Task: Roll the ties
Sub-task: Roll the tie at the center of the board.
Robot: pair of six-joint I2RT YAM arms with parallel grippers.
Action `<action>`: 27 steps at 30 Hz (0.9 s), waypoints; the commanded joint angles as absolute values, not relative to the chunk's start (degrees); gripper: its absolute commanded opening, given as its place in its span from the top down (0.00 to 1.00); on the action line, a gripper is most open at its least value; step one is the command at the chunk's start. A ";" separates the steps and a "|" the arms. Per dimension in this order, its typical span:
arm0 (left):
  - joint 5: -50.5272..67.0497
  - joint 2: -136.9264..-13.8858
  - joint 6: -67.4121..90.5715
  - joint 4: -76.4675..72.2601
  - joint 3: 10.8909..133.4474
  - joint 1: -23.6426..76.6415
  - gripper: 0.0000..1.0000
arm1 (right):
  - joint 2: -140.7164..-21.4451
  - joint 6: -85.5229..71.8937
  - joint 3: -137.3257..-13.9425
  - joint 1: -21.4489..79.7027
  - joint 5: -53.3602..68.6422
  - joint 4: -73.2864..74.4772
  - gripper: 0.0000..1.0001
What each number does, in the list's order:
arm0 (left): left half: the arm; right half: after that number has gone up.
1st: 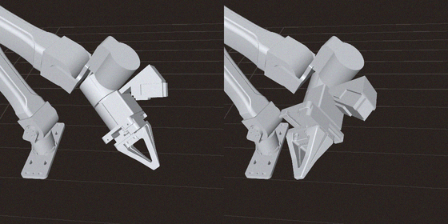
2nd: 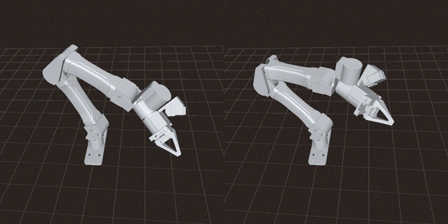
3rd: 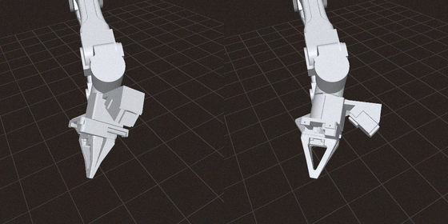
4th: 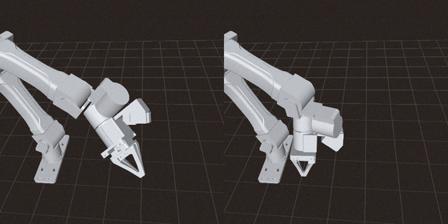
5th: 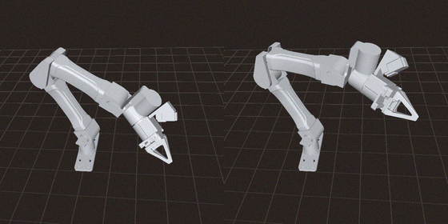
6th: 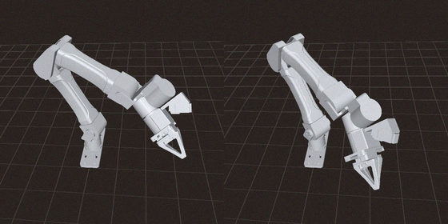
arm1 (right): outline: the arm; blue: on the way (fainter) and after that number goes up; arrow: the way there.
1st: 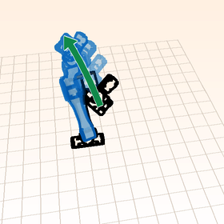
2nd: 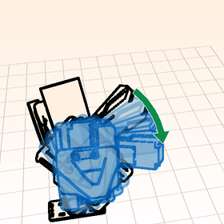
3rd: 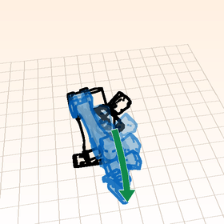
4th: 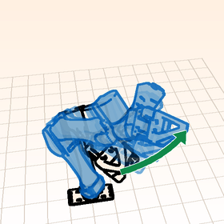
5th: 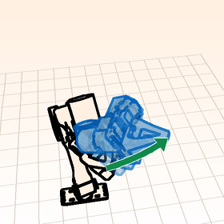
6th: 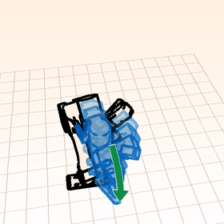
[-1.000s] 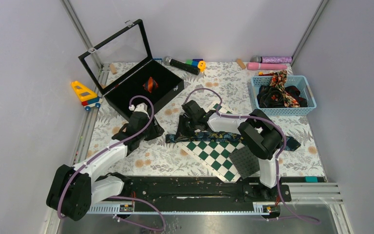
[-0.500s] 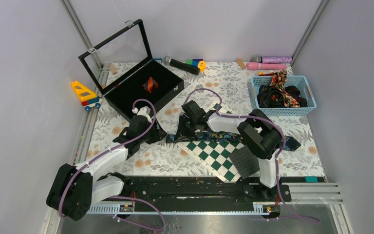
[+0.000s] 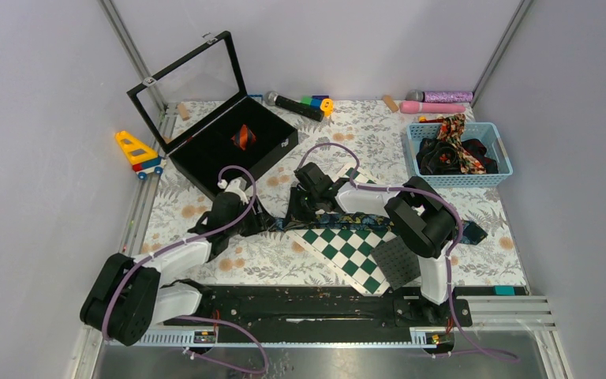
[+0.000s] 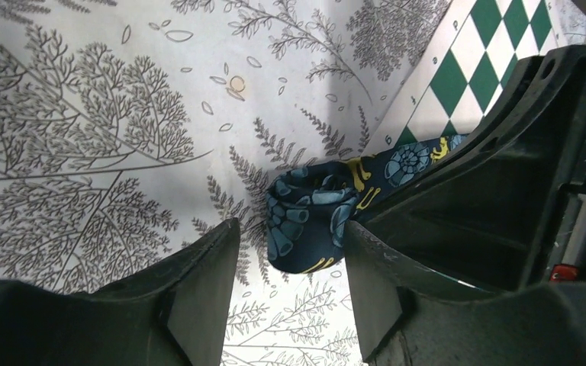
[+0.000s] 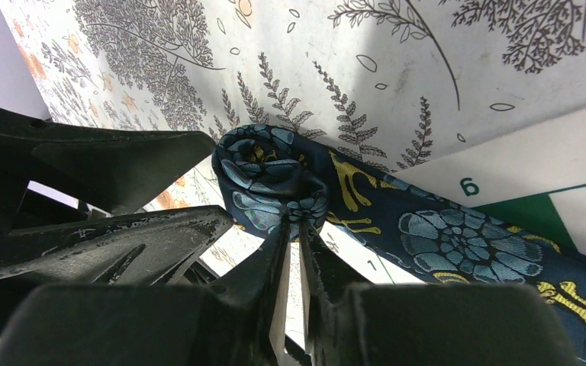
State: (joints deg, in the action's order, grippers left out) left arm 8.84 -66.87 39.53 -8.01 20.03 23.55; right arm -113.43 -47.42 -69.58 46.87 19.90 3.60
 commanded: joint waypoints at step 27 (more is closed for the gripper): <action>16.28 -76.22 40.34 -22.85 18.49 23.29 0.46 | -114.00 -46.29 -72.25 47.29 15.69 7.24 0.85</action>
